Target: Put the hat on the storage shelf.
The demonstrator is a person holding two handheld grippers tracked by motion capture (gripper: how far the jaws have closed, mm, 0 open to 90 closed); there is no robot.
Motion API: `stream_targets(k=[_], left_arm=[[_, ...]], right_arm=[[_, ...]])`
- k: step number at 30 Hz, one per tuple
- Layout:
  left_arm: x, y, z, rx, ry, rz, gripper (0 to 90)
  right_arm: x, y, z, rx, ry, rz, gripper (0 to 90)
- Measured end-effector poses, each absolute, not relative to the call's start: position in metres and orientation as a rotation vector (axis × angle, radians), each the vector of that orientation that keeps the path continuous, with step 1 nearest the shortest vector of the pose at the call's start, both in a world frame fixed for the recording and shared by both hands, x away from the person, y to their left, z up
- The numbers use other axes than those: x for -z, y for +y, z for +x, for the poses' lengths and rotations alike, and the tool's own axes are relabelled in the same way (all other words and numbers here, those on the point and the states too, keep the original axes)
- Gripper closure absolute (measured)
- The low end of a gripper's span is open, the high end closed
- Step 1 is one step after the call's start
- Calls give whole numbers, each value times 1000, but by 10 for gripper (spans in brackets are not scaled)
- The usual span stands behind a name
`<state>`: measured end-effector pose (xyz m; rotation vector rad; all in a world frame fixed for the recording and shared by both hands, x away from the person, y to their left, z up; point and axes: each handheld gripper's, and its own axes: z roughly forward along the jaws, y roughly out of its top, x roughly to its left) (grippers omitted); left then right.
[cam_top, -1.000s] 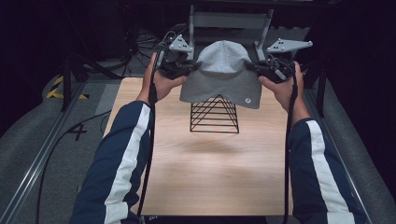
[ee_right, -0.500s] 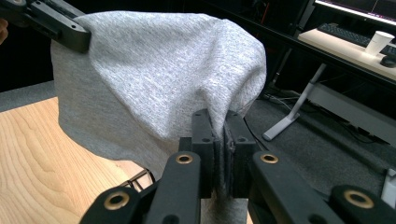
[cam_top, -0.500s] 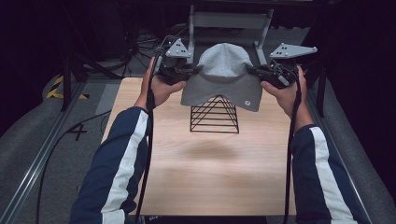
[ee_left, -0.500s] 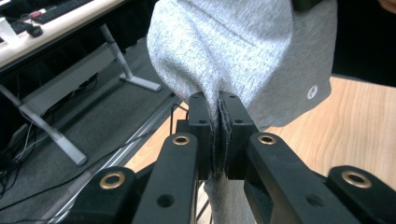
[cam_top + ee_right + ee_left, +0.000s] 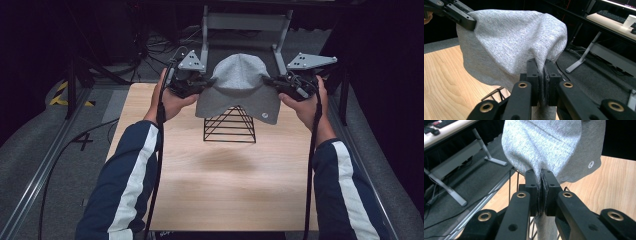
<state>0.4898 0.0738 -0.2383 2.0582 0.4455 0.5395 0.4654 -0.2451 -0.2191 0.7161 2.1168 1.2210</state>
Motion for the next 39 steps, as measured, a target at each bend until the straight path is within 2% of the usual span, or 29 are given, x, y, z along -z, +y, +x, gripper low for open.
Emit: stream_targets(k=[6, 12, 21, 39], left_arm=[[252, 72, 499, -531, 476, 2083, 847], [284, 70, 508, -496, 520, 2108, 847], [319, 68, 503, -501, 529, 2119, 847], [370, 58, 506, -447, 607, 2149, 847]], right_arm=[[231, -242, 471, -1204, 2137, 731, 855], [259, -236, 480, -1165, 2189, 745, 855], [297, -233, 484, -1134, 2244, 790, 855], [347, -237, 488, -1070, 2298, 865, 855]])
